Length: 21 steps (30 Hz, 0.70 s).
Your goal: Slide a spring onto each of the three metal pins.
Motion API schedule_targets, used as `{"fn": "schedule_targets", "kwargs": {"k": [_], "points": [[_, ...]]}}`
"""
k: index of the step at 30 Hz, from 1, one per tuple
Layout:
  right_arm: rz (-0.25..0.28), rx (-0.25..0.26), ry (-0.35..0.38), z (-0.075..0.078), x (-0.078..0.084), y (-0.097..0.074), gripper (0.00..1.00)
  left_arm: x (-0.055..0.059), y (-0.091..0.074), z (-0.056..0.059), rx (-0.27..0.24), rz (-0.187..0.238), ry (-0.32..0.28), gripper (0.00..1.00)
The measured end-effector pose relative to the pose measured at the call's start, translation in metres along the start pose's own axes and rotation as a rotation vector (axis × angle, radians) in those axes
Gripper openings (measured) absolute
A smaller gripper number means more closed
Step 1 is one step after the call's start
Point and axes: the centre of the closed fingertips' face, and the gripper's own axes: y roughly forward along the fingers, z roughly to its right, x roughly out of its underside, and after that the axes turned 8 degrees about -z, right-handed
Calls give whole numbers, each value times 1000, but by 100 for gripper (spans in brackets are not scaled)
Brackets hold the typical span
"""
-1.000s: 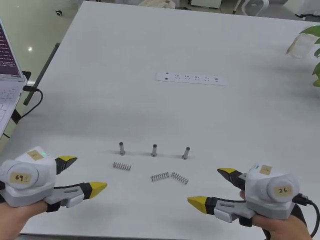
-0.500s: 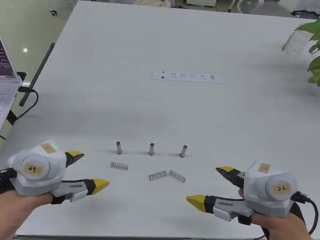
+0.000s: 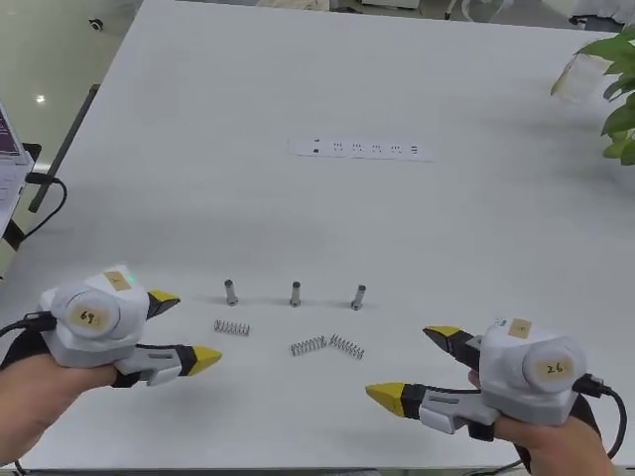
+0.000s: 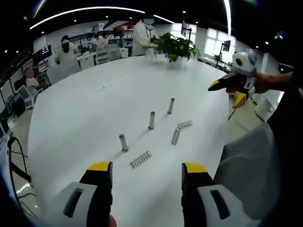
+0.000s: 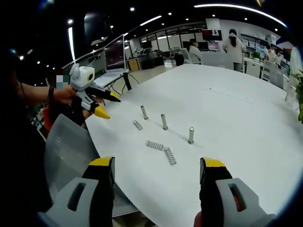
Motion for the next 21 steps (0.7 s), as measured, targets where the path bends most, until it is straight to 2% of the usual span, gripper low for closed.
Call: {"fn": "schedule_targets", "kwargs": {"k": [12,21], "points": [[-7,2,3,-1,3,-3,71,2,26,5,36,-62,71,50],[-6,5,10,1,4,-4,71,7,55,3,63,-83,51,46]]}}
